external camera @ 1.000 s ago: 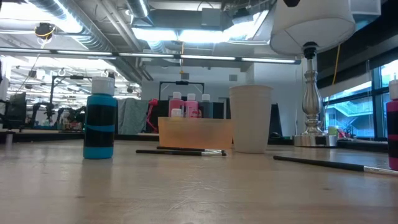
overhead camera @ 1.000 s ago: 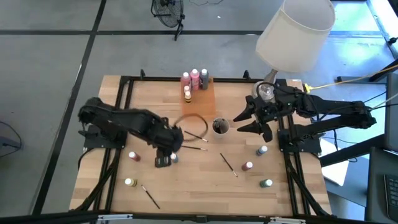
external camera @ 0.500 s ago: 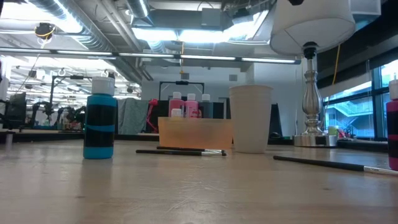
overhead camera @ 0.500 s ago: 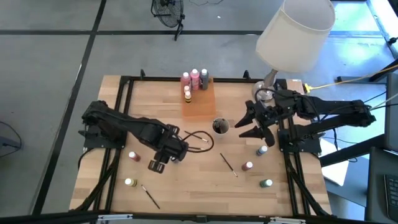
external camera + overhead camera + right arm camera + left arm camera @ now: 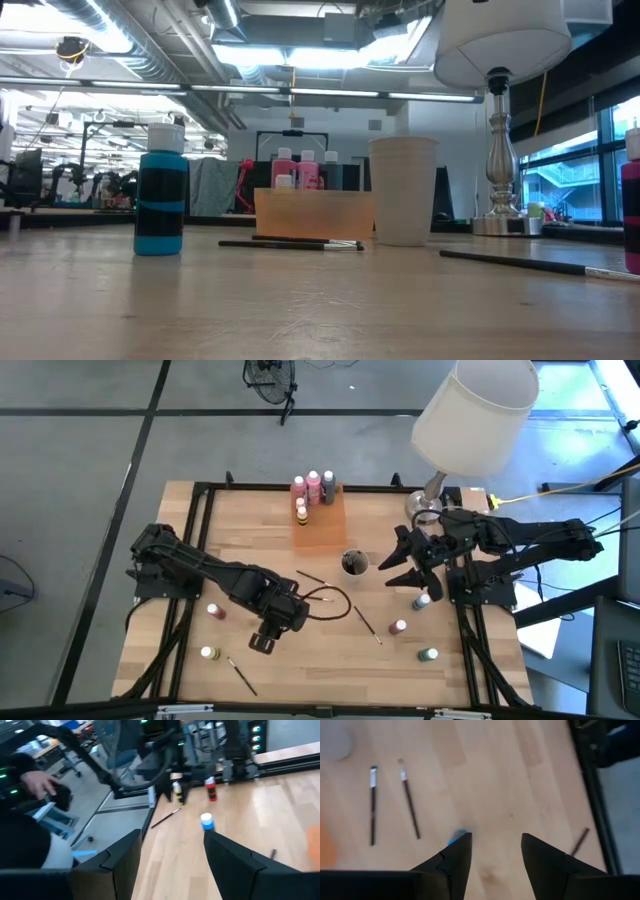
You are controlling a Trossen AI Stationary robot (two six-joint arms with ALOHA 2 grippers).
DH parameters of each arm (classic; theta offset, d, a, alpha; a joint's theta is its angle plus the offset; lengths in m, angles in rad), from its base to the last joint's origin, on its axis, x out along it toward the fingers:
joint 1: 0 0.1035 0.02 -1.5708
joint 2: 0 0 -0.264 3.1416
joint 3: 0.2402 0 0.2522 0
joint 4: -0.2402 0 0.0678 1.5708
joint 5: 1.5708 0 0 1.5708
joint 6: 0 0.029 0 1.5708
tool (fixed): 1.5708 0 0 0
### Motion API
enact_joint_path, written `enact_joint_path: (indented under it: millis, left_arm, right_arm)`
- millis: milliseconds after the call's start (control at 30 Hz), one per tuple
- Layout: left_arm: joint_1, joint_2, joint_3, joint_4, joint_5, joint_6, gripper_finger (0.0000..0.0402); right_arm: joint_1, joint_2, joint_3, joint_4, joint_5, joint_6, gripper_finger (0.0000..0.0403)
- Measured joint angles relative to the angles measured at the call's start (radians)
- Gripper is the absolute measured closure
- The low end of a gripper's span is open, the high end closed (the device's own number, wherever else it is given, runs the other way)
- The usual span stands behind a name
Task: Pick & Place Paint Supplies
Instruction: Put the blue paint bottle into the orange bin
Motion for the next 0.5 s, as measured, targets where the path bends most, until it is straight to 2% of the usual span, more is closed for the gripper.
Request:
enact_joint_path:
  millis: [200, 300, 500]
  left_arm:
    - [0.008, 0.0, 0.0, -0.043, 0.048, 0.028, 0.0205]
    - [0.008, 0.0, 0.0, -0.083, -0.014, 0.032, 0.0198]
    - [0.009, 0.0, 0.0, -0.087, -0.03, 0.026, 0.0196]
  right_arm:
    - [0.0, 0.0, 0.0, 0.0, 0.065, 0.002, 0.0182]
    - [0.0, 0.0, 0.0, 0.004, 0.066, 0.003, 0.0182]
    - [0.0, 0.008, 0.0, 0.008, 0.065, 0.057, 0.0182]
